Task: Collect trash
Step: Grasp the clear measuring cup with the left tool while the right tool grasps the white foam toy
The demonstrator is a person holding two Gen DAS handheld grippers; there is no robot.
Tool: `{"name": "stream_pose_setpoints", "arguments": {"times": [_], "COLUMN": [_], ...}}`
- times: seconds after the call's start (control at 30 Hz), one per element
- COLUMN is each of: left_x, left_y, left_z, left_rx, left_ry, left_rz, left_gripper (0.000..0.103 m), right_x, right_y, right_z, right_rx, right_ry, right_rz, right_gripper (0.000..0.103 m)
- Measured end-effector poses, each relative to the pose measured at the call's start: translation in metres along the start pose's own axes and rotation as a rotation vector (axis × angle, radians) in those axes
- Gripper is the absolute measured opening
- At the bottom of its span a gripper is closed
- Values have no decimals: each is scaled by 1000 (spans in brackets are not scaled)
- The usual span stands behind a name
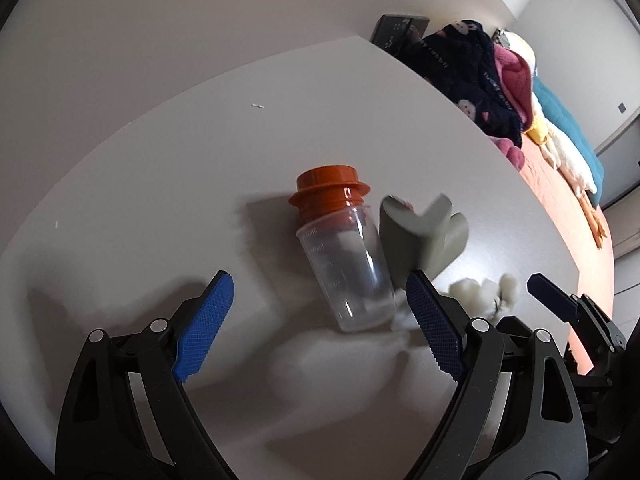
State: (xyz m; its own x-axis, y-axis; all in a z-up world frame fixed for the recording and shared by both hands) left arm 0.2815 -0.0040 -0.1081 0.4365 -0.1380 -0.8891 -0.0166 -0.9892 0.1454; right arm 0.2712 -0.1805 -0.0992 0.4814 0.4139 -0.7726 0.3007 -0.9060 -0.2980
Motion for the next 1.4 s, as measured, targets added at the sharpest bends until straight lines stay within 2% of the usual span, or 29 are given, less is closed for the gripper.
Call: {"name": "stream_pose_setpoints", "arguments": {"times": [0.13, 0.2, 0.33, 0.4, 0.5, 0.6, 0.83, 1.2, 1.4], "left_x": [5, 5, 7, 12, 11, 12, 2, -29, -45], "left_y": [-2, -2, -3, -3, -2, 0, -5, 3, 12], "left_z": [-6, -9, -13, -13, -11, -9, 0, 14, 22], "left_rx": [-2, 1, -12, -20, -13, -10, -35, -19, -9], "left_ry": [-4, -3, -13, -35, -28, -30, 1, 52, 76], "left_rz": [12, 19, 61, 76, 69, 87, 102, 113, 123], "left_gripper": [85, 82, 63, 57, 54, 38, 38, 38, 37], "right_x": [10, 15, 25, 25, 22, 21, 6, -31, -52], "right_y": [-7, -10, -13, -15, -21, -22, -29, -34, -21], "right_z": [-3, -4, -3, -1, 0, 3, 18, 37, 41], "right_rx": [-38, -57, -95, -110, -146, -155, -143, -111, -73], "right_ry": [-11, -18, -49, -57, -43, -56, -60, -6, 31], "right_rz": [-12, -17, -22, -33, -32, -39, -103, -111, -103], "right_gripper": [70, 70, 70, 60, 53, 46, 25, 21, 21]}}
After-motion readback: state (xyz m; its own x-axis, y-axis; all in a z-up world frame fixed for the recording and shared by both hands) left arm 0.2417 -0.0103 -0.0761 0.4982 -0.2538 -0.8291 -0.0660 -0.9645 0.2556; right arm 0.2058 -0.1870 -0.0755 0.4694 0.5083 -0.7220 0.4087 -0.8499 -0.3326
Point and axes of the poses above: each gripper's, at about its wrist camera, not at the fingertips, and x roughly the way its jaws point, y to its right, z to its underside, the point moved 2 cm from there along x, roughly the way its jaws point, and after that the axes turned 9 degrees about x, right-handed, at the moved point
